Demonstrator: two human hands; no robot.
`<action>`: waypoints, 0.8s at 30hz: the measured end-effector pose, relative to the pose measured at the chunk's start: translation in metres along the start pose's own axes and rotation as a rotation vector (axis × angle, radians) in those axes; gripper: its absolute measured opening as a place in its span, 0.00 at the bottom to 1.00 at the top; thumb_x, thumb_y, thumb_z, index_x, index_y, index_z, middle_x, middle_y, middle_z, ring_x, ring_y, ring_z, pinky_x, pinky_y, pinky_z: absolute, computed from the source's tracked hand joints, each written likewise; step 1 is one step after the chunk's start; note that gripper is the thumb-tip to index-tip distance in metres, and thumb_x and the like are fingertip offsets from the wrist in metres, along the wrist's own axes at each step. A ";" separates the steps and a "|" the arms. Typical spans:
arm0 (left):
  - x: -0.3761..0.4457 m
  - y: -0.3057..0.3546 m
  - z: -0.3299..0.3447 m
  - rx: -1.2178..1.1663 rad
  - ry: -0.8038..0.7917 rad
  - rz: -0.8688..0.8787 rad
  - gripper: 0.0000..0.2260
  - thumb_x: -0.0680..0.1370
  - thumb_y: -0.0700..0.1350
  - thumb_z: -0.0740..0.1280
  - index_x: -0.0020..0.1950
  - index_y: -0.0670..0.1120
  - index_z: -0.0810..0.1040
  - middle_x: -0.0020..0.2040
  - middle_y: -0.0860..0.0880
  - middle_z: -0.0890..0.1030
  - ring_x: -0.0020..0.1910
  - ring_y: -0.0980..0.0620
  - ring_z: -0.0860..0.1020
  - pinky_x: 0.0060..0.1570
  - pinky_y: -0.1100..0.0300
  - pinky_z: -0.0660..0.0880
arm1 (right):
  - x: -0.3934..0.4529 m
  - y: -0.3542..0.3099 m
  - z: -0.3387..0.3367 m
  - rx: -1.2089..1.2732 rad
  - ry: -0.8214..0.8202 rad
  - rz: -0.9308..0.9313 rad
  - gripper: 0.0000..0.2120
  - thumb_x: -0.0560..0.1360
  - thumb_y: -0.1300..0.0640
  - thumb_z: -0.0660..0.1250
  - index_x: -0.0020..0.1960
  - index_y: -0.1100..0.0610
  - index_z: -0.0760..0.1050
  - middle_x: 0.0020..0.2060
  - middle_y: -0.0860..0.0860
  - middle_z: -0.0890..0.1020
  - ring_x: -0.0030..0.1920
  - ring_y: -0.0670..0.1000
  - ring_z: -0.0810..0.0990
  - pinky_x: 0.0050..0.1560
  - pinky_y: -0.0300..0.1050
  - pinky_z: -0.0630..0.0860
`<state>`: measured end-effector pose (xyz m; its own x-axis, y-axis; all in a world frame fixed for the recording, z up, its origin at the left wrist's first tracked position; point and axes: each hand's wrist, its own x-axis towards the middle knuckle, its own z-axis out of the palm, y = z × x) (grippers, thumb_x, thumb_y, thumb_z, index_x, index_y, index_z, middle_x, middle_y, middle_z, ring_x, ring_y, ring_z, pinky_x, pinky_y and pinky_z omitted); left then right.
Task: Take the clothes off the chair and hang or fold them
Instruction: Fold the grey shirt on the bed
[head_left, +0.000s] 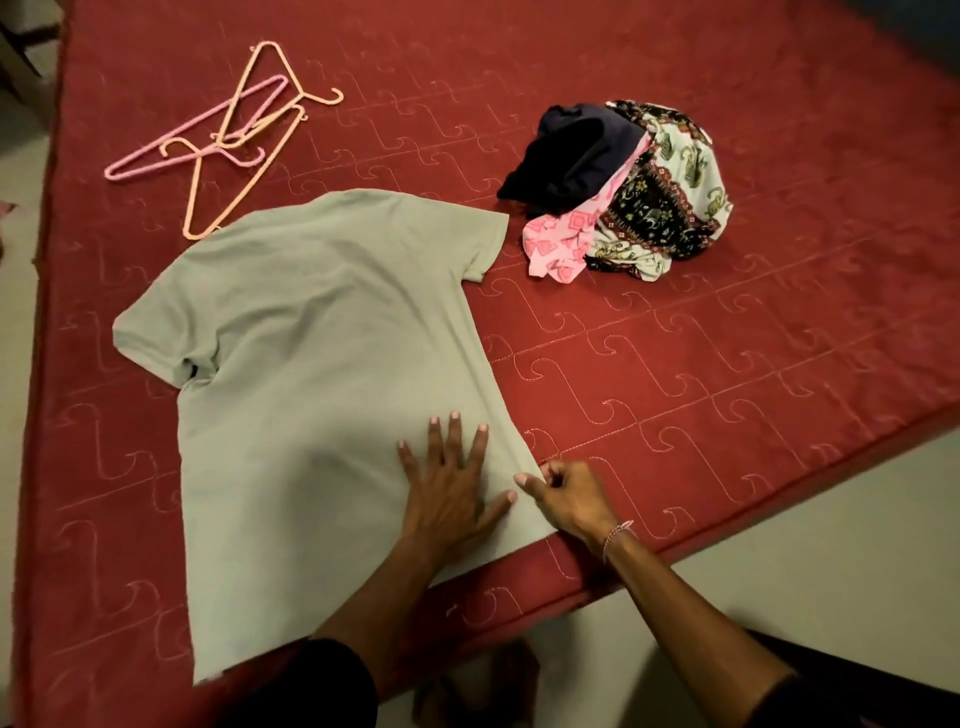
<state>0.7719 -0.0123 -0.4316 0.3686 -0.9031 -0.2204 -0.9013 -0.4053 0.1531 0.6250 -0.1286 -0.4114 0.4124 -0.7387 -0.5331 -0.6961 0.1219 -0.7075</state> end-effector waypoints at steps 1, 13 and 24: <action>-0.003 0.004 0.001 0.015 -0.002 0.042 0.38 0.78 0.70 0.48 0.82 0.50 0.49 0.82 0.41 0.45 0.80 0.38 0.43 0.71 0.28 0.38 | -0.003 0.000 -0.003 0.028 -0.046 -0.003 0.17 0.72 0.48 0.77 0.33 0.52 0.72 0.26 0.46 0.74 0.27 0.46 0.69 0.33 0.43 0.69; -0.039 0.021 0.000 -0.032 -0.109 0.054 0.31 0.80 0.64 0.43 0.82 0.54 0.47 0.82 0.45 0.42 0.80 0.44 0.40 0.76 0.41 0.39 | -0.041 0.015 -0.008 -0.523 0.254 -0.149 0.24 0.70 0.45 0.77 0.56 0.52 0.68 0.48 0.50 0.78 0.47 0.54 0.77 0.45 0.50 0.76; -0.131 -0.097 -0.023 -0.169 -0.020 -0.493 0.24 0.85 0.51 0.50 0.81 0.48 0.56 0.81 0.42 0.54 0.80 0.44 0.51 0.77 0.48 0.49 | -0.060 -0.067 0.101 -0.695 -0.158 -0.897 0.18 0.75 0.58 0.71 0.65 0.56 0.76 0.64 0.55 0.77 0.63 0.56 0.76 0.63 0.49 0.74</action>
<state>0.8165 0.1424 -0.3956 0.7339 -0.5971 -0.3238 -0.5719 -0.8004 0.1799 0.7061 -0.0257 -0.3787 0.9594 -0.2769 -0.0533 -0.2678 -0.8359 -0.4791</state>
